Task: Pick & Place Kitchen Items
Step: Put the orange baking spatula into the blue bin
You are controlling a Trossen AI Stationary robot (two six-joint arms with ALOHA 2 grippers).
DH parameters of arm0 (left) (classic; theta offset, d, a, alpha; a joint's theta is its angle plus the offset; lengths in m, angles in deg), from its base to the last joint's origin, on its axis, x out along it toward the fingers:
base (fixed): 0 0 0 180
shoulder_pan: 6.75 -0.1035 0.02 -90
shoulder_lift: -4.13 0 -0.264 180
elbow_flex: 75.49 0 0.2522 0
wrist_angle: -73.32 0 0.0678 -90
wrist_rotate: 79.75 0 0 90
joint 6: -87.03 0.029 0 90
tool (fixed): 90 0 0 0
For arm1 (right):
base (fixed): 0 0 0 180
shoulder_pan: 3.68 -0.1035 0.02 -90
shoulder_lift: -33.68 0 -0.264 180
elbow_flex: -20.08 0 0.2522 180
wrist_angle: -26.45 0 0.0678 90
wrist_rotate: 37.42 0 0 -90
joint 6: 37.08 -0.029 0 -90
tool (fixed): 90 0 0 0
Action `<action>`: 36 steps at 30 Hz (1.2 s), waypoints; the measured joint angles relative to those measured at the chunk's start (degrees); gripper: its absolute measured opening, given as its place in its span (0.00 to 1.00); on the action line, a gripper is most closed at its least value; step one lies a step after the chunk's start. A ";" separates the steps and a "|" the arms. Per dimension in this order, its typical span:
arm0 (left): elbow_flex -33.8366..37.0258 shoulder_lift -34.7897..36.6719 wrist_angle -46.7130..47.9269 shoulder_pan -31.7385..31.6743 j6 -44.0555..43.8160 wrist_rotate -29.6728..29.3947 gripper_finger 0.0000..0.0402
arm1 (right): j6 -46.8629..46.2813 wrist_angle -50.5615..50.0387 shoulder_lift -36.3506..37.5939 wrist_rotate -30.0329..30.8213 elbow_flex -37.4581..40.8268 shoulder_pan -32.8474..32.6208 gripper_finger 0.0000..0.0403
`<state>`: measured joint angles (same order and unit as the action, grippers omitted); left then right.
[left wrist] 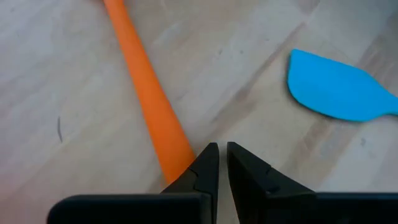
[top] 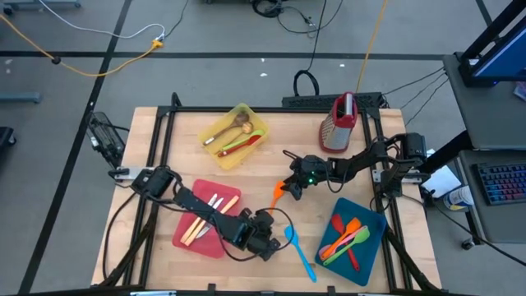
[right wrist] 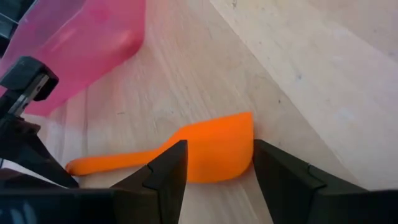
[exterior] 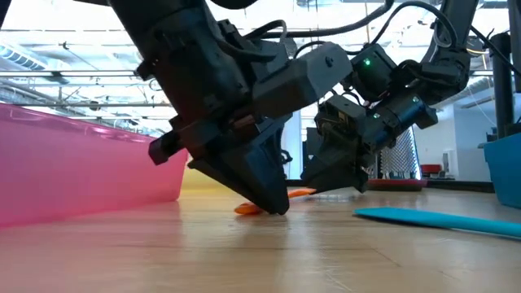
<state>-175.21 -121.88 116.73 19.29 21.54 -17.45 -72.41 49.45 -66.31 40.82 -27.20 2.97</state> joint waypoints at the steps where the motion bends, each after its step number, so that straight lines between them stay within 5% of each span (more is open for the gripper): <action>1: 0.00 0.00 0.02 -0.18 0.38 0.09 0.09 | 0.00 -0.01 0.00 0.00 0.00 0.00 0.43; 13: 0.17 5.84 3.24 0.60 4.74 -11.96 0.09 | 0.78 0.30 -0.57 -0.23 -0.02 0.00 0.43; 25: 0.96 3.12 6.38 -0.14 0.66 -4.05 0.09 | -1.11 4.70 -4.16 0.18 -0.26 0.00 0.43; 36: 1.16 3.12 4.51 0.63 0.90 -6.92 0.09 | -4.32 4.06 -4.28 -1.95 -0.22 -0.66 0.43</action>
<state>-174.05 -118.76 121.24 19.92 22.44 -24.36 -76.73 53.51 -70.59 38.87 -27.42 2.31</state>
